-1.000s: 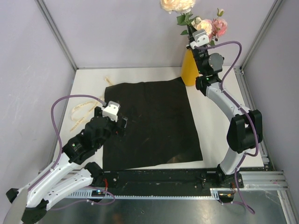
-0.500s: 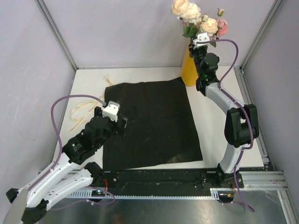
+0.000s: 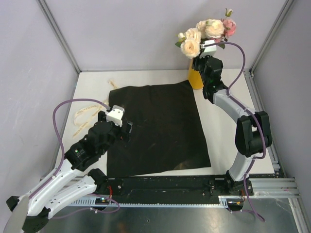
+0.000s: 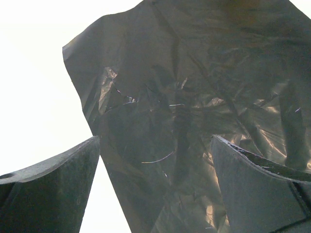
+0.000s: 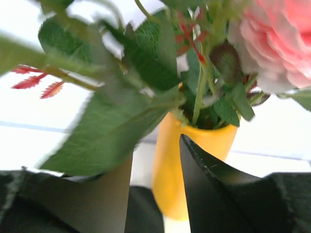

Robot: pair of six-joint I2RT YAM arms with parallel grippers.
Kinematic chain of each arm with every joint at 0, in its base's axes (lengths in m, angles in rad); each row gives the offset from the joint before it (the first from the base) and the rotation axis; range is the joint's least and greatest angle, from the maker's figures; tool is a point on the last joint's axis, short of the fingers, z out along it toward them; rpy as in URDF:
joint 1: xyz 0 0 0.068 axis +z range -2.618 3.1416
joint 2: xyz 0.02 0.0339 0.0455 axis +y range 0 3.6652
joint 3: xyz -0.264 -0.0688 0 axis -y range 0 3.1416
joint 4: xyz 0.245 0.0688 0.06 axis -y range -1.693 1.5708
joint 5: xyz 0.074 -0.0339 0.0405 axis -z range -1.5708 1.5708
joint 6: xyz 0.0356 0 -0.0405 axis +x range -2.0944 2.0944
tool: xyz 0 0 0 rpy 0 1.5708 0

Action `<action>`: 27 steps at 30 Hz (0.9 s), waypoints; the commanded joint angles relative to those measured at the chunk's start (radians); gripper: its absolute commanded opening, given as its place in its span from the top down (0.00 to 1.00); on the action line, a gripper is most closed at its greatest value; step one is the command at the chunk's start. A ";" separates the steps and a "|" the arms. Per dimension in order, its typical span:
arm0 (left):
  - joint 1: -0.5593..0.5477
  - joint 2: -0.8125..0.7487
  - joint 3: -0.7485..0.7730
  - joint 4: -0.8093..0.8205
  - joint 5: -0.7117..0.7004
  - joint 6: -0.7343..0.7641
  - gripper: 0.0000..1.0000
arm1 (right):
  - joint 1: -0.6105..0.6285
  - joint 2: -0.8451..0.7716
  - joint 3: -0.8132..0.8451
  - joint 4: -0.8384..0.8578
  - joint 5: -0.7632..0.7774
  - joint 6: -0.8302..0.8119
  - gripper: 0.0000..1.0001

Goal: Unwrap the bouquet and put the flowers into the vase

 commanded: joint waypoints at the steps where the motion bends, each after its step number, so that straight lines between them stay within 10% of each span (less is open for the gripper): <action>1: 0.000 -0.008 0.002 0.023 -0.007 0.023 0.00 | 0.015 -0.097 -0.010 -0.164 0.048 0.128 0.50; 27: 0.000 -0.013 0.003 0.024 -0.007 0.022 0.00 | 0.102 -0.587 -0.026 -0.777 -0.230 0.513 0.53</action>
